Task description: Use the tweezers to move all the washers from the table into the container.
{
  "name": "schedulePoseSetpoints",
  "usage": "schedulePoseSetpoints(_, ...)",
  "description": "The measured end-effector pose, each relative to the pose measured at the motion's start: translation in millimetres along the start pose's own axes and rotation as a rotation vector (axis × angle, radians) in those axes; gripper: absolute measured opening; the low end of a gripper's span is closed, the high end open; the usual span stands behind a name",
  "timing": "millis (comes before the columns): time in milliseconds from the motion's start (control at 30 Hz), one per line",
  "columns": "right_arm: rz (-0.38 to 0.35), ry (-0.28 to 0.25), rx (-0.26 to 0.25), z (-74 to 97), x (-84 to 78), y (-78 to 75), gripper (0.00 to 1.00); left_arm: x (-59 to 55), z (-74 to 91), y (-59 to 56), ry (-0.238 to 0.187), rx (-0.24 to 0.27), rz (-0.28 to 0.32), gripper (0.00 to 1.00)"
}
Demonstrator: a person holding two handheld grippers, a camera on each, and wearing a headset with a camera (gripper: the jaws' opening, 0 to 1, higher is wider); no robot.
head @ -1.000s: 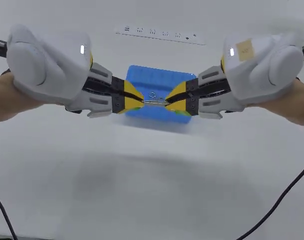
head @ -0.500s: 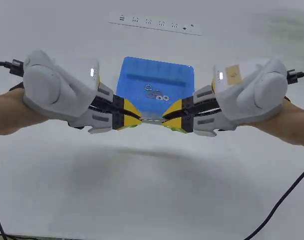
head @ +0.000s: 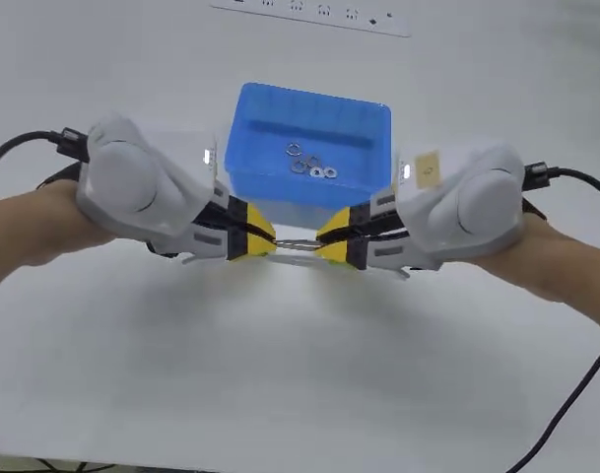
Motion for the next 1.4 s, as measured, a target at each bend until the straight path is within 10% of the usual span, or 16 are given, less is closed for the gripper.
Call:
schedulePoseSetpoints(1033,-0.114,0.034,-0.009,-4.0,-7.5,-2.1,0.22,-2.8,1.5,3.2,0.059,0.025,0.08,0.17)
schedulePoseSetpoints(1400,-0.267,-0.079,-0.172,53.0,-16.8,4.4,0.35,-2.5,44.8,-4.8,-0.075,0.089,0.209,0.29)
Point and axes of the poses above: the centre of the closed fingertips' face, and the gripper's own axes: z roughly backward along the fingers, y roughly to its left, x roughly out of its top, the point moved 6 cm from there along z, roughly backward along the fingers, and after that the axes turned 14 degrees about y, right-handed, at the moved point
